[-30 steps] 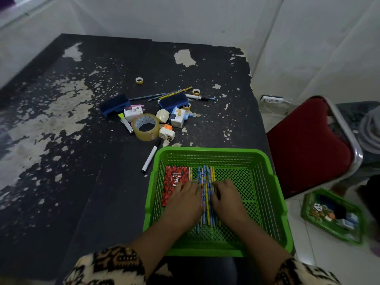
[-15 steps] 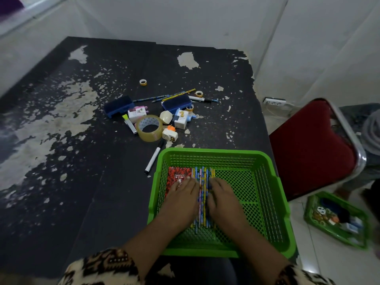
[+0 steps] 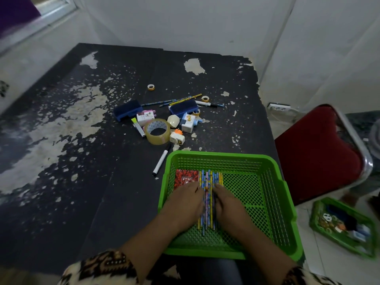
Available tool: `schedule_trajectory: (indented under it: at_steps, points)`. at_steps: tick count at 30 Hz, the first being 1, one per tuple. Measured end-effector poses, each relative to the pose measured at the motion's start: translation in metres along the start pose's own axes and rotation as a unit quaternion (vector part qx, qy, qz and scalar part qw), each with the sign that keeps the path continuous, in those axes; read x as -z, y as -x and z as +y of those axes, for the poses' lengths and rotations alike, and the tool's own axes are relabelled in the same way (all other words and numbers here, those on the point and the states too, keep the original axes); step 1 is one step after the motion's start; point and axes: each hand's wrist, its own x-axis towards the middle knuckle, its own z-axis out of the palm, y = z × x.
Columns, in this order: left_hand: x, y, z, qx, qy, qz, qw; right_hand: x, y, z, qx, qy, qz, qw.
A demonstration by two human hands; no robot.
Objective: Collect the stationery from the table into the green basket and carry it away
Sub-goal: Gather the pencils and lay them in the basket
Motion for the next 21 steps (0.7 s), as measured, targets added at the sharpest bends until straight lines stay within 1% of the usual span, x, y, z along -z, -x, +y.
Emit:
schedule_trajectory:
  at_steps: [3, 6, 8, 10, 12, 14, 17, 21]
  points:
    - [0.018, 0.008, -0.005, -0.014, 0.051, 0.068, 0.996, 0.007, -0.002, -0.012, -0.007, -0.034, 0.06, 0.998]
    - [0.034, 0.016, -0.012, -0.019, 0.09, 0.13, 0.987, 0.011, -0.008, -0.022, -0.021, -0.042, 0.095, 0.994]
    - [0.04, 0.021, -0.023, -0.008, 0.106, 0.175, 0.979, 0.014, -0.016, -0.032, -0.017, -0.045, 0.118, 0.992]
    - [0.042, 0.025, -0.037, 0.02, 0.129, 0.206, 0.97, 0.018, -0.026, -0.045, 0.001, -0.036, 0.138, 0.99]
    - [0.044, 0.029, -0.052, 0.06, 0.162, 0.218, 0.961, 0.022, -0.038, -0.06, 0.022, -0.021, 0.156, 0.987]
    - [0.045, 0.03, -0.065, 0.093, 0.194, 0.217, 0.952, 0.025, -0.052, -0.072, 0.046, -0.002, 0.155, 0.987]
    - [0.05, 0.028, -0.099, 0.123, 0.212, 0.197, 0.949, 0.021, -0.084, -0.094, 0.06, 0.029, 0.124, 0.99]
    - [0.059, 0.014, -0.144, 0.154, 0.228, 0.17, 0.946, 0.009, -0.126, -0.11, 0.036, 0.054, 0.07, 0.995]
